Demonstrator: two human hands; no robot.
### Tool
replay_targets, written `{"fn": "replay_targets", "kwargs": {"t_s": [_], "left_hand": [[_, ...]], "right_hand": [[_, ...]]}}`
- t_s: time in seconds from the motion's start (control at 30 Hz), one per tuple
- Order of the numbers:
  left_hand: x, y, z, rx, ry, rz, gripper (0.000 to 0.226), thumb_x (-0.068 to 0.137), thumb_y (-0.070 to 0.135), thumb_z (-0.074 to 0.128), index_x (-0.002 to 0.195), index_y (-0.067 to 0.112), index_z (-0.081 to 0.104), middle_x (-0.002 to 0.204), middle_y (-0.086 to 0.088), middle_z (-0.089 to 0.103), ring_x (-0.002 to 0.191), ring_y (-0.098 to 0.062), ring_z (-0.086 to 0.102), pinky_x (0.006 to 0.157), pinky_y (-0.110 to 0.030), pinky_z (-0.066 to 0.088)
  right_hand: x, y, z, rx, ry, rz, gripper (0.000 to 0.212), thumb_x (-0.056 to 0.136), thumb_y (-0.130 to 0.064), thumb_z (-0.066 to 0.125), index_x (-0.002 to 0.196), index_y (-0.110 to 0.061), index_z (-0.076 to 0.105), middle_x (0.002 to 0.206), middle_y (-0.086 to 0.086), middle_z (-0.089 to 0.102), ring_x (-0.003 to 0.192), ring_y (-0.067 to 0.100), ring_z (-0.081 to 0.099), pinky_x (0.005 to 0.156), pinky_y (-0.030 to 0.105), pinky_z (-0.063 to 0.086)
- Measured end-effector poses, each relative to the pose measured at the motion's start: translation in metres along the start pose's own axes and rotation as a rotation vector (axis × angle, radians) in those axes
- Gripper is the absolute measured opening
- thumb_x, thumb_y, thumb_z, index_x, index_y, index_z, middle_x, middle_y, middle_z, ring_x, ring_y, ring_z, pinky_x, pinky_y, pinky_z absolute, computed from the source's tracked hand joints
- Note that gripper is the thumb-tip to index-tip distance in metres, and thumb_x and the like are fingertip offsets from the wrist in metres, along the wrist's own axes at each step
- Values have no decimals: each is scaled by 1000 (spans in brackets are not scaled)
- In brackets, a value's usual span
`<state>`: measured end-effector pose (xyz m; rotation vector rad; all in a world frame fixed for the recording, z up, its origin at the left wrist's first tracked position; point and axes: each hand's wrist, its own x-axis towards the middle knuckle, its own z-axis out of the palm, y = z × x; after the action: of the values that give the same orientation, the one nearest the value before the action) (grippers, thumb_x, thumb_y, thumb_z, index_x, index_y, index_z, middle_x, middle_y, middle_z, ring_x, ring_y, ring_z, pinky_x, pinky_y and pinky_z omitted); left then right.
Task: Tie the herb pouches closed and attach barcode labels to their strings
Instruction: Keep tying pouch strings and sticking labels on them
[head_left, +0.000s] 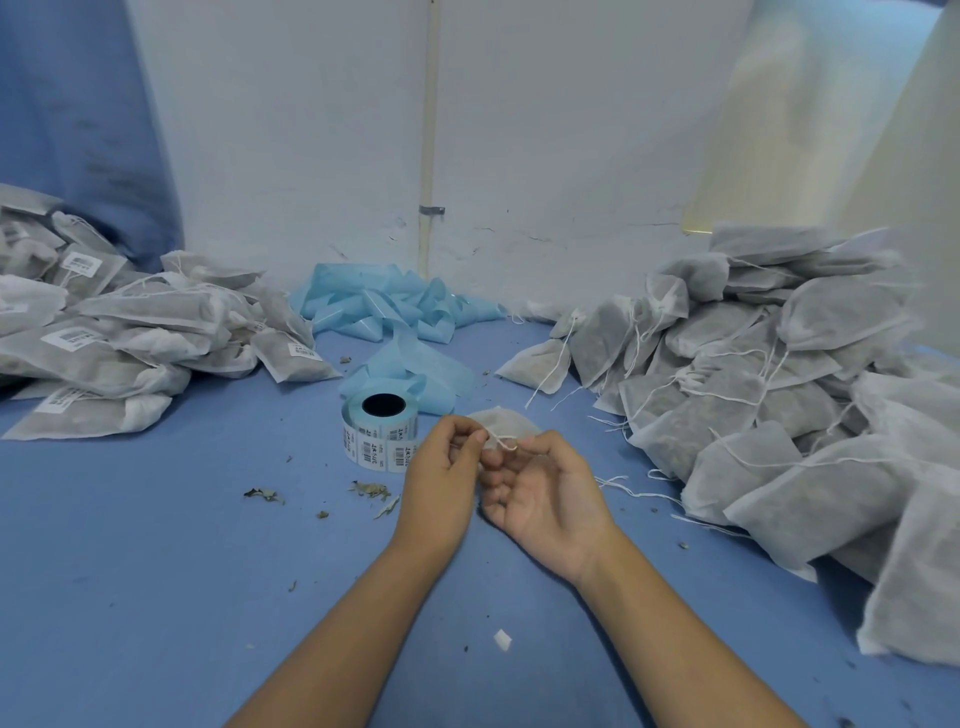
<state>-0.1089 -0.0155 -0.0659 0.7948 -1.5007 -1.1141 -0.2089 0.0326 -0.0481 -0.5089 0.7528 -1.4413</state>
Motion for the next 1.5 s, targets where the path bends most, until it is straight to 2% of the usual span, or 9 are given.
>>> {"fn": "replay_targets", "kwargs": {"t_s": [0.17, 0.5, 0.63, 0.77, 0.9, 1.03, 1.17, 1.33, 1.5], "left_hand": [[-2, 2, -2, 36, 12, 32, 19, 95, 9, 53, 82, 22, 56, 77, 7, 58, 62, 10, 49, 64, -5, 40], [0, 0, 1, 166, 34, -3, 6, 93, 8, 57, 89, 10, 61, 79, 8, 59, 66, 14, 52, 63, -3, 38], [-1, 0, -2, 417, 30, 35, 5, 93, 18, 56, 93, 19, 61, 87, 6, 58, 83, -5, 52, 69, -18, 40], [-3, 1, -10, 874, -101, 508, 23, 73, 0, 63, 93, 10, 63, 88, -2, 62, 95, -24, 51, 79, -32, 40], [1, -3, -14, 910, -230, 465, 45, 74, -12, 53, 114, 8, 58, 109, -8, 53, 96, -27, 51, 77, -38, 43], [1, -2, -14, 754, -127, 389, 26, 83, -5, 58, 108, 2, 62, 117, -9, 48, 94, -26, 55, 71, -44, 49], [1, 0, -14, 607, -34, 428, 10, 85, 4, 64, 95, 3, 61, 101, 0, 50, 91, -13, 50, 76, -25, 42], [-1, 10, -13, 382, 196, 281, 10, 89, 21, 56, 86, 28, 50, 81, 11, 55, 73, -4, 48, 61, -18, 35], [9, 28, -9, -74, 351, 86, 21, 93, 12, 53, 85, 32, 51, 79, 8, 57, 61, 5, 49, 56, -9, 39]], "right_hand": [[-1, -2, 0, -112, -49, 132, 19, 76, -27, 58, 61, -16, 60, 61, -3, 43, 50, 8, 35, 44, 16, 29], [7, 1, -9, 135, 107, -111, 10, 71, -13, 56, 63, -10, 50, 62, 3, 44, 50, 13, 39, 54, 20, 34], [6, 1, -10, 115, 90, -133, 7, 71, -15, 60, 68, -11, 54, 66, 2, 47, 55, 13, 44, 57, 21, 38], [2, -2, -8, 139, 16, -162, 11, 70, -18, 64, 61, -13, 63, 67, 0, 51, 58, 12, 48, 58, 22, 40], [0, -3, -7, 190, -53, -179, 22, 53, -15, 84, 63, -14, 65, 72, 1, 55, 62, 14, 52, 62, 23, 43], [-3, -4, -7, 215, -139, -184, 34, 43, -16, 92, 62, -14, 65, 71, 1, 57, 62, 14, 55, 64, 23, 46], [-6, -7, -7, 224, -192, -180, 33, 45, -18, 91, 62, -15, 62, 69, -1, 54, 61, 12, 53, 63, 23, 45], [-6, -7, -7, 221, -222, -175, 38, 46, -12, 89, 62, -18, 55, 70, -1, 51, 59, 13, 48, 49, 20, 36], [0, 1, -1, 18, 20, -243, 15, 68, -13, 72, 67, -18, 58, 70, 0, 50, 53, 10, 44, 45, 18, 30]]}}
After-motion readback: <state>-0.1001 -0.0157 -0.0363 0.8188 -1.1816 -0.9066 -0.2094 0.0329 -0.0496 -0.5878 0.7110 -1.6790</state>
